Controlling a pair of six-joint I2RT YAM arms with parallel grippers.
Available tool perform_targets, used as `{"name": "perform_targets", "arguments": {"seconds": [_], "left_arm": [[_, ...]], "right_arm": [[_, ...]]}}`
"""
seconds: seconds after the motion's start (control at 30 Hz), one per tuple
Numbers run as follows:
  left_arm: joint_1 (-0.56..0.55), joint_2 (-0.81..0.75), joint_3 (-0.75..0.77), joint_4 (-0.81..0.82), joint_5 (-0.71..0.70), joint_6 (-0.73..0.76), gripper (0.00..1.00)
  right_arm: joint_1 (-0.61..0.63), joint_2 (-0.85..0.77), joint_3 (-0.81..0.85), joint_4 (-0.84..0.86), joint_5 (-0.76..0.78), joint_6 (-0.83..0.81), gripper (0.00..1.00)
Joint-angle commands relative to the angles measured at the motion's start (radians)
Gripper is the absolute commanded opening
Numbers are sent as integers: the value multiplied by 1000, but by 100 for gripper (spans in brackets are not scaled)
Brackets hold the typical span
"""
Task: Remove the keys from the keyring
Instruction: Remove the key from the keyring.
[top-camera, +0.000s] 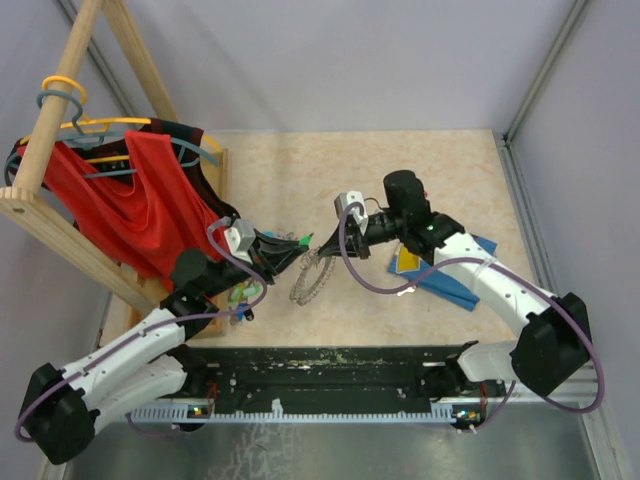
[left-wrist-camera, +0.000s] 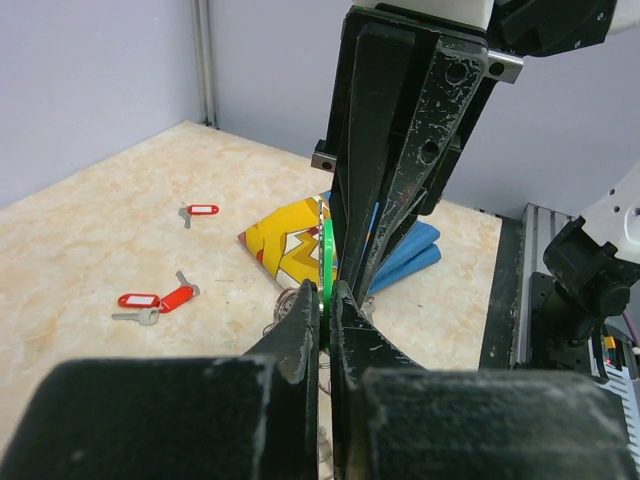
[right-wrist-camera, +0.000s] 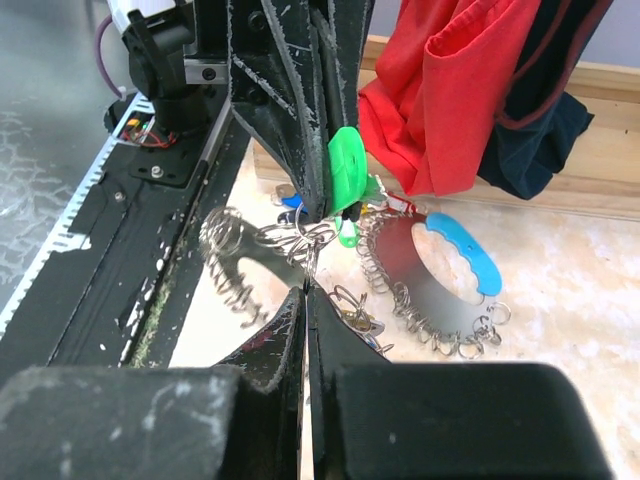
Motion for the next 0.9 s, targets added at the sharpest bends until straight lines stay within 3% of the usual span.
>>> {"name": "perform_targets", "arguments": {"seconds": [0.0, 0.23, 0.63, 0.87], "left_arm": [[6, -19, 6, 62, 6, -17, 0], [6, 17, 40, 96, 45, -39, 0], [6, 39, 74, 88, 62, -68, 0], [6, 37, 74, 103, 80, -88, 0]], "right_arm": [[-16, -24, -14, 99, -35, 77, 0], [-15, -15, -50, 186, -34, 151, 2], [-7, -16, -71, 265, -84, 232, 30], [-11, -7, -134, 454, -54, 340, 31]]}}
